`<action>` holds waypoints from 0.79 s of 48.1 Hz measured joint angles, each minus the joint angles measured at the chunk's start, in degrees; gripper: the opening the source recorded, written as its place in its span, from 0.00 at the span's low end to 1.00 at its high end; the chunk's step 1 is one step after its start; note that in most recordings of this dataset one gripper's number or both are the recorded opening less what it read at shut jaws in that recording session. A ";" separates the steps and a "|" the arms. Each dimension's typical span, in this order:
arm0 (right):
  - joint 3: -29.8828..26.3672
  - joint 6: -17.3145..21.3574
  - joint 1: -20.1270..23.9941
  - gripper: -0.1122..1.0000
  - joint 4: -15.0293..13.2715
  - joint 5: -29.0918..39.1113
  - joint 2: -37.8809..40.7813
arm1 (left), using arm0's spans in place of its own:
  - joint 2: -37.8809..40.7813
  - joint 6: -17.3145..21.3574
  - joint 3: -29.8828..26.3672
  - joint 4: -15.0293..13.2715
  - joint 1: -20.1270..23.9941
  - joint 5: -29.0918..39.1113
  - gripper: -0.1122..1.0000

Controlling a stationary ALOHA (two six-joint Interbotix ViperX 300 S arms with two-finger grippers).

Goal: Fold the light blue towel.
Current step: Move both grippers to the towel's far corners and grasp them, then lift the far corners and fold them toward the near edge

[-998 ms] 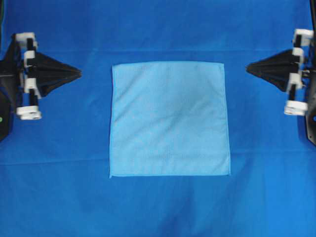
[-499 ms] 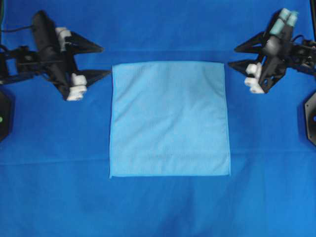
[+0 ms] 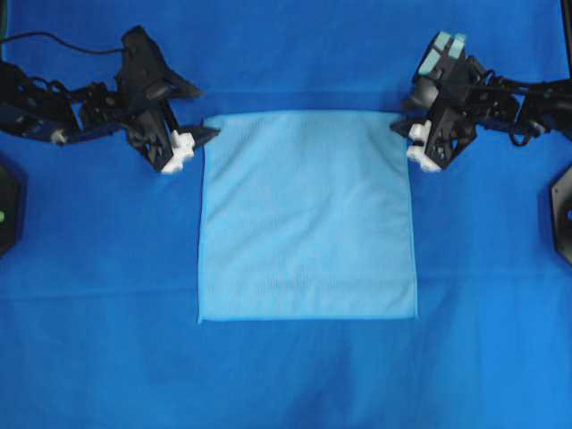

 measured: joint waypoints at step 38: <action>0.53 0.00 -0.18 0.12 -0.18 -0.35 0.35 | 1.58 0.88 -1.93 0.09 -0.53 4.22 0.12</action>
